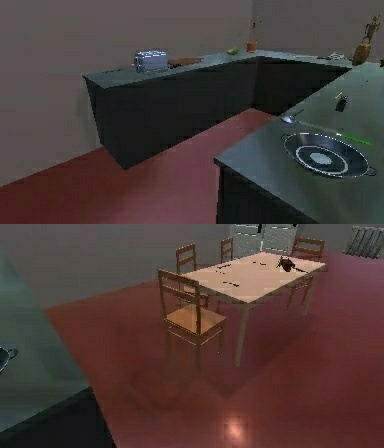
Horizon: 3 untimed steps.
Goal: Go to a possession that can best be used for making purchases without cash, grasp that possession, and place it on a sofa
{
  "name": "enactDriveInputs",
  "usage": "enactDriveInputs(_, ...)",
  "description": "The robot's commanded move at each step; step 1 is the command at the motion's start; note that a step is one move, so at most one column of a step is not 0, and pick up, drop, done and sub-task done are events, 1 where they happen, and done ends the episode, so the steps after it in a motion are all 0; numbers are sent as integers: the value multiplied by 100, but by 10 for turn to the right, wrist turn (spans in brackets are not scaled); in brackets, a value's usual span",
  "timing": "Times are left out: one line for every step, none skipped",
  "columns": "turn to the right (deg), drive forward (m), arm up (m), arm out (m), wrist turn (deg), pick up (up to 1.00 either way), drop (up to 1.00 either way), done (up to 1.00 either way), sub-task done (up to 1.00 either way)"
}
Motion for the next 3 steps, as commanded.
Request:
enactDriveInputs(-300, 0, 0, 0, 0, 0, 0, 0, 0)
enactDriveInputs(0, 75, 0, 0, 0, 0, 0, 0, 0)
enactDriveInputs(-90, 0, 0, 0, 0, 0, 0, 0, 0)
